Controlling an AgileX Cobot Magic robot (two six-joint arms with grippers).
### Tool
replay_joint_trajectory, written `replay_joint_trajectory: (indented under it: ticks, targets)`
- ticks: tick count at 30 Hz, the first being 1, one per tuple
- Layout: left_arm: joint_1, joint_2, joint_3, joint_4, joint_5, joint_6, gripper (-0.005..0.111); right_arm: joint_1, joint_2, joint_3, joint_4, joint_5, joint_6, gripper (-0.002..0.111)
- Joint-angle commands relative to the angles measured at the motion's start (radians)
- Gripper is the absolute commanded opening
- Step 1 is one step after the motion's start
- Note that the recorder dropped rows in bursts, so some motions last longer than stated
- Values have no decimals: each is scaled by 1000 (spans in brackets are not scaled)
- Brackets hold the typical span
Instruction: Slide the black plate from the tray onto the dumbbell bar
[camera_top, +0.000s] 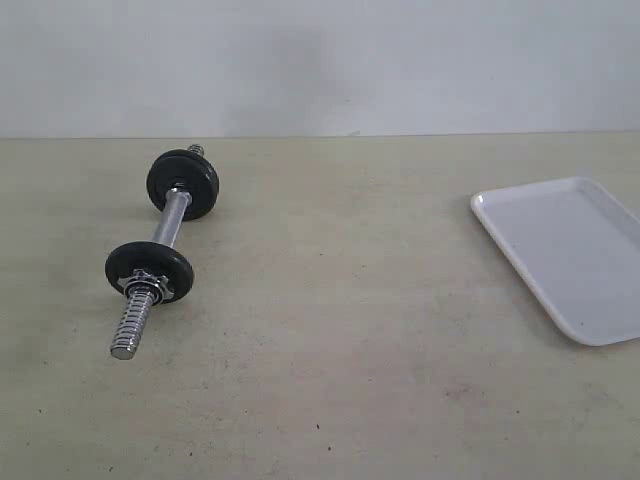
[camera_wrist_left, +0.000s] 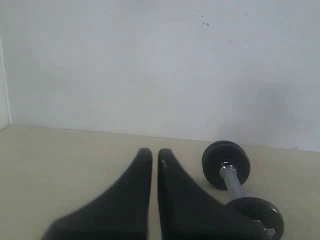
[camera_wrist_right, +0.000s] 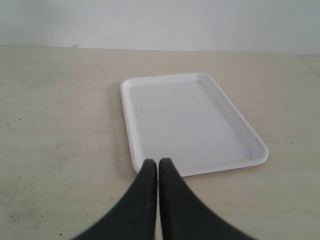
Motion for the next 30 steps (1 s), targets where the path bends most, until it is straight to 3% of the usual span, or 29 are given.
replay_joint_trajectory:
  ticks: [1,14,17,24,30]
  targets:
    - [16,-4,3,-6,24,-22,4,-1,-4,0,0,-12,1,0]
    - [16,-4,3,-63,109,-32,4,-1,-4,0,0,-12,4,0]
    - [16,-4,3,-244,154,142,4,-1,-4,0,0,-12,4,0]
    - [16,-4,3,-733,156,786,4,-1,-4,0,0,-12,4,0]
    - [16,-4,3,-806,156,850,4,-1,-4,0,0,-12,4,0]
